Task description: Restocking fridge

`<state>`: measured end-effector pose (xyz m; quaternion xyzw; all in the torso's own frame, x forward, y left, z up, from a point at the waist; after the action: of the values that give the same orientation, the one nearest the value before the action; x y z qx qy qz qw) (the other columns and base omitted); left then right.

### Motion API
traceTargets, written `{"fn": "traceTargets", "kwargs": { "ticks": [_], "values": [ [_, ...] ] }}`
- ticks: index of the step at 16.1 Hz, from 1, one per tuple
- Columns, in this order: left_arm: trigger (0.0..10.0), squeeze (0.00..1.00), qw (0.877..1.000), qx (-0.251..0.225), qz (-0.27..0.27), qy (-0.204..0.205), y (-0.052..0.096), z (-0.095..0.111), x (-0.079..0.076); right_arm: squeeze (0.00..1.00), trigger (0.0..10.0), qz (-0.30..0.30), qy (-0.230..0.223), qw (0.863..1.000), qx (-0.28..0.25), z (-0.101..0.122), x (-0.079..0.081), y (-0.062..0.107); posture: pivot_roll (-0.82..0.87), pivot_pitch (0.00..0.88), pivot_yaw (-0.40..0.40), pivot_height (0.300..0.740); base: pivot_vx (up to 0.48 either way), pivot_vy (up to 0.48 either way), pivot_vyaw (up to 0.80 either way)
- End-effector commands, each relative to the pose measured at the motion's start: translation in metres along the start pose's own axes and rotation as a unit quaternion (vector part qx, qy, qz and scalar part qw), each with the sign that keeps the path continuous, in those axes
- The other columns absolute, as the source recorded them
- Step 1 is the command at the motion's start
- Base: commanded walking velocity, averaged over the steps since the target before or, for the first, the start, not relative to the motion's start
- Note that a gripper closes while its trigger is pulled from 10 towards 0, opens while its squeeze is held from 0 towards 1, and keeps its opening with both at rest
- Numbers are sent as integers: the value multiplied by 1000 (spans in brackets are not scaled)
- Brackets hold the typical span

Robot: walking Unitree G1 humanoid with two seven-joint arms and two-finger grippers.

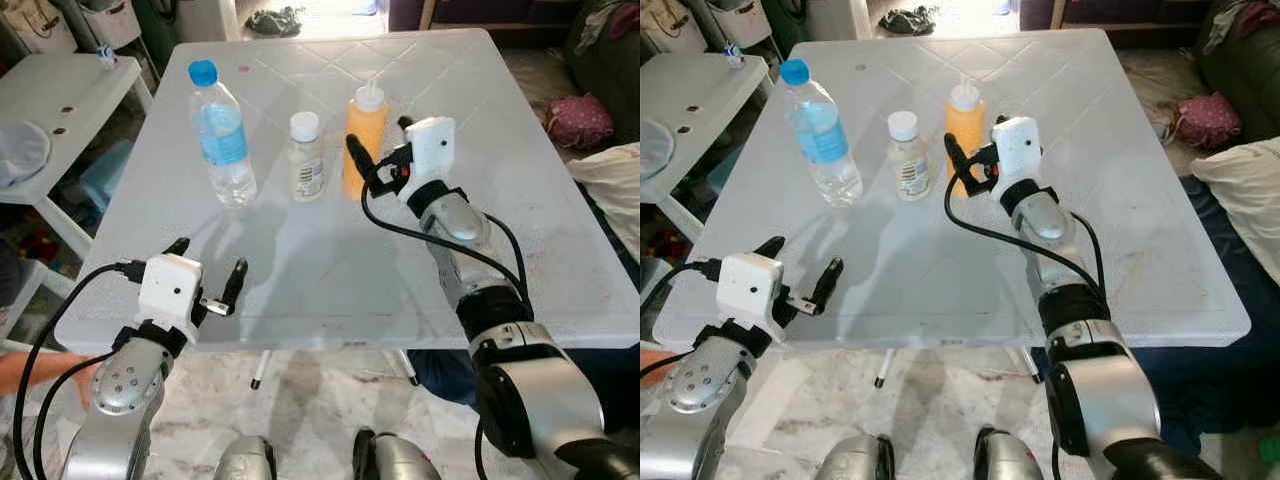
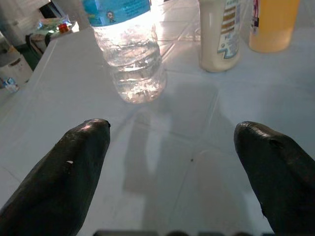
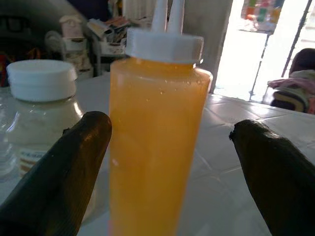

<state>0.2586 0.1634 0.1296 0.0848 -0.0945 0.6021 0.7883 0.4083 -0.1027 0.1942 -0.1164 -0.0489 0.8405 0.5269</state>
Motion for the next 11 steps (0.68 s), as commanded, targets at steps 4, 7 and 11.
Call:
{"fn": "traceTargets", "kwargs": {
  "ticks": [4,7,11],
  "values": [
    [10000,0,1000,4,-8,-8,3,2,-1,0,10000,8,27,1000,-8,11,-3,-10,229,171,54,740,0,0,0],
    [10000,0,1000,5,-10,-8,3,3,-2,0,10000,12,38,999,-5,19,-9,-18,232,174,50,740,0,0,0],
    [10000,0,1000,7,-8,-9,3,3,-2,0,10000,47,36,998,-23,33,0,-27,237,174,47,740,0,0,0]
  ]
}}
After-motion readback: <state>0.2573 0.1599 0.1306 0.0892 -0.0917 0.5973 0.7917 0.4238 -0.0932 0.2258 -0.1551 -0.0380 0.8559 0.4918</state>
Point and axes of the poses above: a point about 5 cm out from each wrist's last joint towards the gripper, its own y axis pointing back from the gripper into the wrist, its own z axis along the axis of the wrist's last joint, x = y × z, the point moved 3 cm from there along -y, pointing out of the wrist towards the gripper, and after that the axes turned 2 degrees about -y, right-handed, at the moved point
